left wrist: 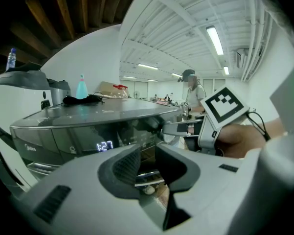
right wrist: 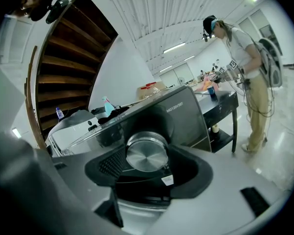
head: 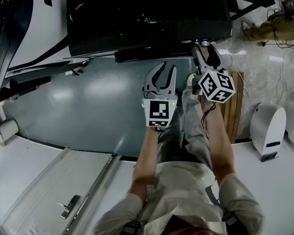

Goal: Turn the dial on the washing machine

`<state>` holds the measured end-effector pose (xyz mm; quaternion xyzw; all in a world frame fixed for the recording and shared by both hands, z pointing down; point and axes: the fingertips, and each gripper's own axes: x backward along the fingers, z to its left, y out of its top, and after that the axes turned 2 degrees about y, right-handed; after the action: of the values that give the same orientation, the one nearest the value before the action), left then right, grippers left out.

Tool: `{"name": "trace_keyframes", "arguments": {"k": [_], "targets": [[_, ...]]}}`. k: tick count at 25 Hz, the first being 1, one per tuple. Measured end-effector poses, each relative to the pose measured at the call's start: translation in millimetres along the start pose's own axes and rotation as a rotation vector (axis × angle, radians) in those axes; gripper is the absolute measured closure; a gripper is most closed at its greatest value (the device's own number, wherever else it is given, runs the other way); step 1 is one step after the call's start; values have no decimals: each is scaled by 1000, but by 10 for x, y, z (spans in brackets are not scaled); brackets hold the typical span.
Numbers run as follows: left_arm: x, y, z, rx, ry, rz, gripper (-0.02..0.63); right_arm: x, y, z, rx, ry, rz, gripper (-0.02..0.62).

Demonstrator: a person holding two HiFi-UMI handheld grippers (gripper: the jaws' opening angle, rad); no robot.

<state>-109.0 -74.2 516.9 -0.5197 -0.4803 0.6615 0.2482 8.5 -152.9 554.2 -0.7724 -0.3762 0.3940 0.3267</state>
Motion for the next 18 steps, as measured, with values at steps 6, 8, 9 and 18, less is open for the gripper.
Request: {"name": "trace_keyframes", "arguments": {"k": [6,8,9,18], "targets": [[66,108,35,0,11,-11,503,42,-24,-1,67,-13,43,313],[97,153,46,2,14,-15,503,102,-32,-6,101,-24,58,310],[118,175,49,4,15,-17,503,145,-32,-5,115,-28,63,310],[306,403,77,1,20,-35,503,586,239,211,281,-22,78,350]]}}
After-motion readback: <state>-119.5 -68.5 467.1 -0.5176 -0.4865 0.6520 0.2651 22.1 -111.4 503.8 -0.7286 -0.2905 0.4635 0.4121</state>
